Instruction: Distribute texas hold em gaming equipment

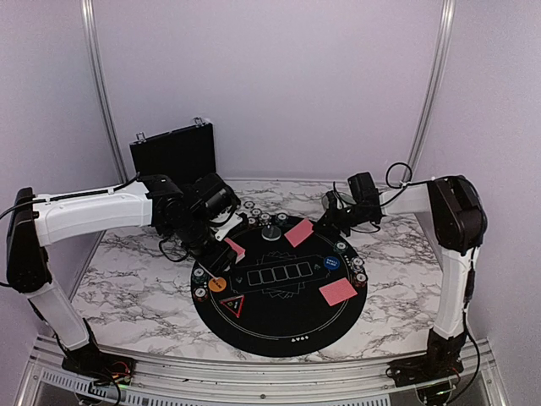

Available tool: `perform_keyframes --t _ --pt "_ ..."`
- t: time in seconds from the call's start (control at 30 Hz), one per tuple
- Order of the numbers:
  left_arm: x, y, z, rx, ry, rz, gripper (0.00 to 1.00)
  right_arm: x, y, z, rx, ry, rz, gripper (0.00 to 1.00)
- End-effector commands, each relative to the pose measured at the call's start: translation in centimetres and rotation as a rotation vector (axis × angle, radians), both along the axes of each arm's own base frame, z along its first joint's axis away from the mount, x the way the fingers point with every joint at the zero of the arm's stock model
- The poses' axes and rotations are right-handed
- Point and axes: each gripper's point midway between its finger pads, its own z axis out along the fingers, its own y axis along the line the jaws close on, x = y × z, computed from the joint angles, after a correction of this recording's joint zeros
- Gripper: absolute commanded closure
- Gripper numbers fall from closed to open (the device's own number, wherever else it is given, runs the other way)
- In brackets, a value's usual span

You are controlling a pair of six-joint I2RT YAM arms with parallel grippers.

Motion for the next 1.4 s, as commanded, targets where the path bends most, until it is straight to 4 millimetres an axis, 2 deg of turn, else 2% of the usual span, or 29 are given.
perform_keyframes --t 0.0,0.37,0.73,1.0,1.2,1.37 --pt "0.4 -0.1 1.6 -0.039 -0.039 -0.001 0.5 1.4 -0.4 0.3 -0.019 -0.028 -0.014 0.97" --pt "0.4 0.0 1.5 -0.035 -0.038 -0.001 0.5 3.3 -0.6 -0.1 -0.045 -0.033 -0.035 0.9" --pt "0.4 -0.1 1.5 -0.036 -0.038 -0.001 0.5 4.4 -1.1 -0.4 -0.111 -0.048 -0.049 0.7" --pt "0.4 -0.2 1.6 -0.039 -0.036 -0.004 0.5 4.6 -1.3 -0.7 -0.157 -0.054 -0.051 0.62" --pt "0.5 -0.2 1.6 -0.039 -0.04 -0.005 0.5 3.9 -1.0 1.3 -0.166 -0.09 -0.044 0.59" --pt "0.5 -0.3 1.5 -0.039 -0.035 -0.01 0.5 2.1 -0.8 3.3 -0.141 -0.119 -0.04 0.53"
